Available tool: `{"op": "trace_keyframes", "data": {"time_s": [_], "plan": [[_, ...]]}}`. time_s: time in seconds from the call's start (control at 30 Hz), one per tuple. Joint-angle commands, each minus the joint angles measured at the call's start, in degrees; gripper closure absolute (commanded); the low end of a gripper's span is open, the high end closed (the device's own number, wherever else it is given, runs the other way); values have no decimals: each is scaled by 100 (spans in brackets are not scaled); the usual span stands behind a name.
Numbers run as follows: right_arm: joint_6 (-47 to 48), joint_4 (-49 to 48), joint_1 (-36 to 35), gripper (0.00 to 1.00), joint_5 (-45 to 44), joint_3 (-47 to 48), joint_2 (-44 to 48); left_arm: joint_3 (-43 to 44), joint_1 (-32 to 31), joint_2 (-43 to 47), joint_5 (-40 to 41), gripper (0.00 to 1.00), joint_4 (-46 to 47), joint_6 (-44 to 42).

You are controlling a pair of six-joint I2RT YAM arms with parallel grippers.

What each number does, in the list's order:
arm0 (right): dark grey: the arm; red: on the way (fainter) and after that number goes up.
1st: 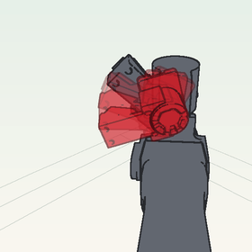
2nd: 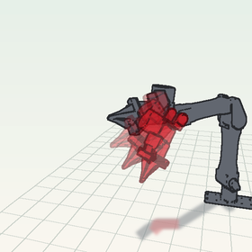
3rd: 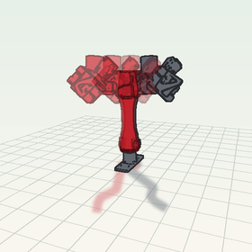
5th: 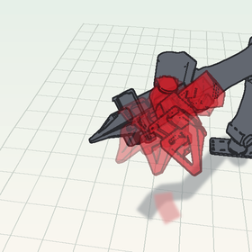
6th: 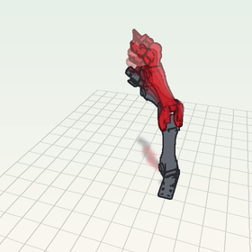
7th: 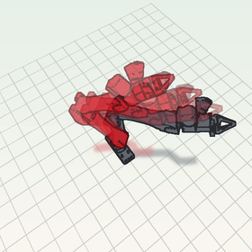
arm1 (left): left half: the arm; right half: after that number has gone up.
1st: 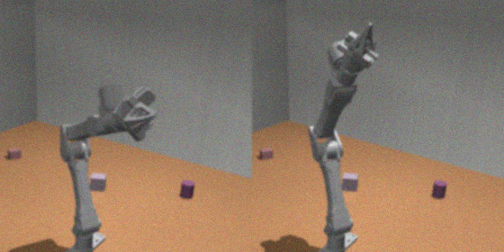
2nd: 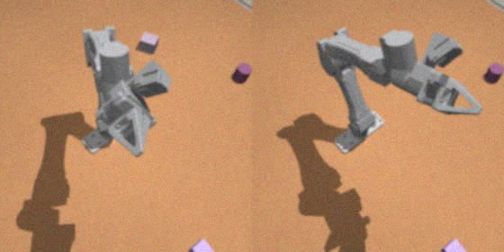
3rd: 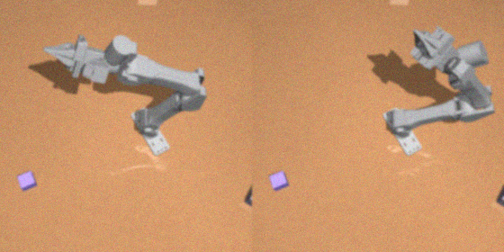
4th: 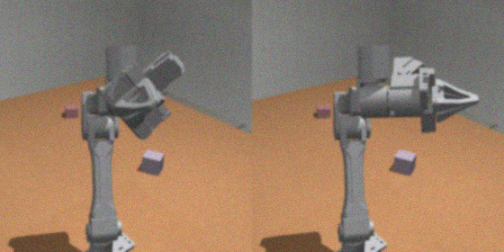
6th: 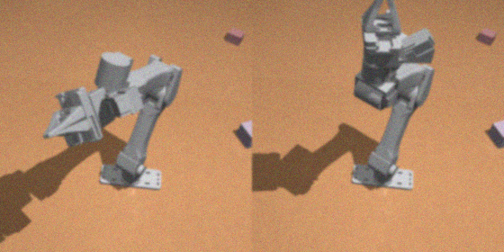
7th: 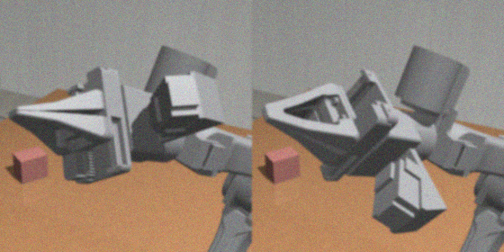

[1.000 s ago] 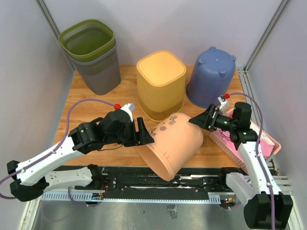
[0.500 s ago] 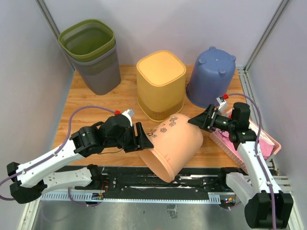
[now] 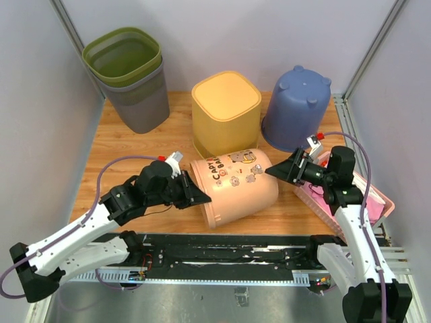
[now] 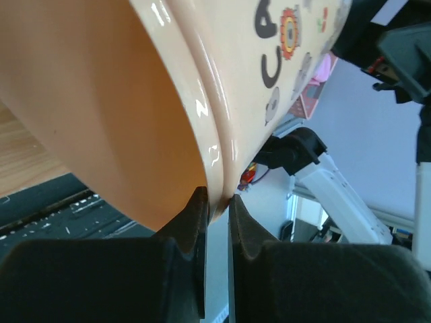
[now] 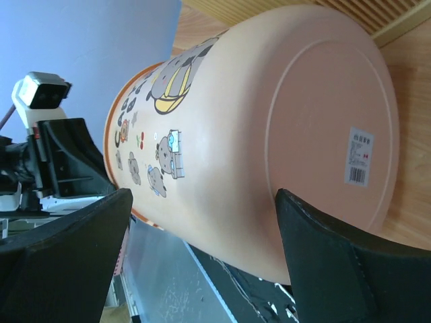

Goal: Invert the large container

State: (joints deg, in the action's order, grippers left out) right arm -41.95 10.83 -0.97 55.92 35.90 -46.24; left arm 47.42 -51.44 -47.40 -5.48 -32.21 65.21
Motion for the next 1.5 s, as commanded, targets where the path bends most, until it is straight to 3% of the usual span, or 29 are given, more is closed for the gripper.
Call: {"op": "trace_keyframes", "data": {"time_s": [0.0, 0.13, 0.3, 0.4, 0.63, 0.9, 1.07, 1.2, 1.27, 1.37, 1.47], "plan": [[-658, -26, -220, 12, 1074, 268, 332, -569, 439, -261, -155, 94, 394, -568], [-980, -465, -369, 12, 966, 369, 428, -617, 741, -538, -418, 100, 650, -936], [-1215, -794, -707, 13, 820, 653, 420, -442, 1005, -798, -598, 99, 641, -1408], [-1210, -795, -955, 13, 727, 912, 440, -367, 1088, -991, -697, 94, 669, -1634], [-856, -361, -1413, 13, 319, 1821, 361, -269, 1137, -1474, -833, 94, 1061, -1854], [-220, -340, -2961, 13, -888, 2060, -467, -422, 1342, -2100, -884, 94, 1750, -1985], [313, 39, -3796, 14, -1398, 2516, -1136, -438, 1477, -2208, -957, 96, 1862, -2072], [1237, 1411, -3783, 15, -2619, 3114, -1012, -486, 1488, -2095, -886, 95, 1805, -2076], [1871, 2179, -3675, 13, -3709, 3389, -808, -378, 1486, -2001, -780, 91, 1675, -2092], [2369, 2925, -3144, 10, -5081, 3569, -592, 6, 1488, -1816, -534, 76, 1329, -2108], [2464, 3110, -2276, 10, -5070, 3455, -572, 370, 1463, -1697, -535, 51, 1207, -2043]]}}
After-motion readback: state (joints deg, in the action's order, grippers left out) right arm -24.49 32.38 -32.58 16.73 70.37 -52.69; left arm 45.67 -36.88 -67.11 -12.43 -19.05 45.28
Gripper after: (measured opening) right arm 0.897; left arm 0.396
